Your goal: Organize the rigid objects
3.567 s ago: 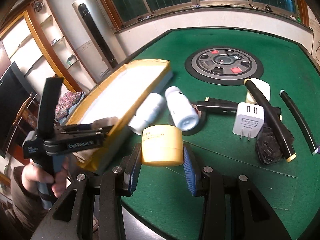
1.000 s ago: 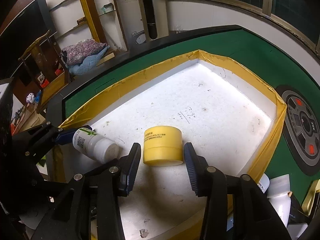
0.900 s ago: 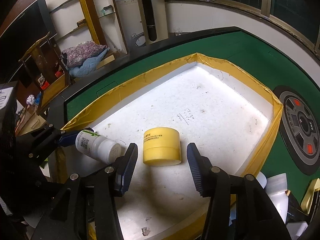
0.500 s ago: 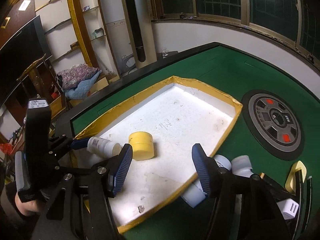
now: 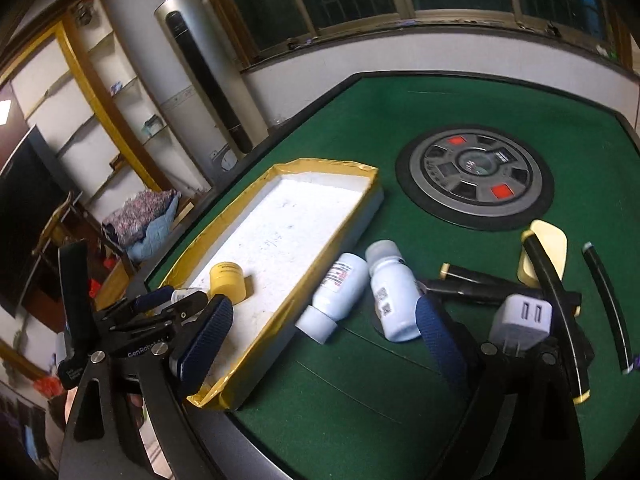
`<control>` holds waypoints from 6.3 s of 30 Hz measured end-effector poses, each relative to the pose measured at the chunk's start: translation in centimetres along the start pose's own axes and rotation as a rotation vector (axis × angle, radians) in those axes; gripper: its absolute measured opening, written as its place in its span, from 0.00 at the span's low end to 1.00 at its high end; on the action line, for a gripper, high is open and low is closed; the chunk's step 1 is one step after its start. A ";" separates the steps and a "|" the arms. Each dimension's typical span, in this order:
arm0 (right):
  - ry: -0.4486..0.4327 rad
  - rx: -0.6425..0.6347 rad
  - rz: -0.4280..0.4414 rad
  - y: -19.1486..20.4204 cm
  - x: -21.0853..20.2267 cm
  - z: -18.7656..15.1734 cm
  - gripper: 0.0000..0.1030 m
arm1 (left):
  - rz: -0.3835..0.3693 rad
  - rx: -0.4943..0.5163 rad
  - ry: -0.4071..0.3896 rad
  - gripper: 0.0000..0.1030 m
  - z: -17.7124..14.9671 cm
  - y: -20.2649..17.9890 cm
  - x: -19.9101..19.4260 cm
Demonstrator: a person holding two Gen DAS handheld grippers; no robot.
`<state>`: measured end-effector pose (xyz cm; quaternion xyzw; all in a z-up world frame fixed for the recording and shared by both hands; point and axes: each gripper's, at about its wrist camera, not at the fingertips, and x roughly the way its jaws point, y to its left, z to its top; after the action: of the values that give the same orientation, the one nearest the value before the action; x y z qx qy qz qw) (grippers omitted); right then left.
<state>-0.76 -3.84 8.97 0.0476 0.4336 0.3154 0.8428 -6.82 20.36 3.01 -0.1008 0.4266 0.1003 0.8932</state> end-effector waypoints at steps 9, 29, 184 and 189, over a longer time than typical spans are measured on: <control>-0.010 0.022 -0.073 -4.8 -3.7 -5.0 0.96 | -0.098 0.111 -0.002 0.78 0.1 -4.8 -2.0; -0.049 0.125 -0.169 -9.1 -6.6 -7.5 0.96 | -0.355 0.283 0.020 0.78 -3.2 -15.3 -3.1; 0.121 -0.062 -0.270 -7.3 -1.1 -5.4 0.13 | -0.324 0.361 0.125 0.31 -3.5 -17.0 1.9; 0.091 -0.075 -0.260 -6.5 -2.0 -4.9 0.13 | -0.316 0.349 0.101 0.31 -3.1 -16.3 0.9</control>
<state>-2.15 -11.11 5.00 -0.0551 0.4618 0.2213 0.8571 -4.19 3.98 1.92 -0.0152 0.4605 -0.1214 0.8792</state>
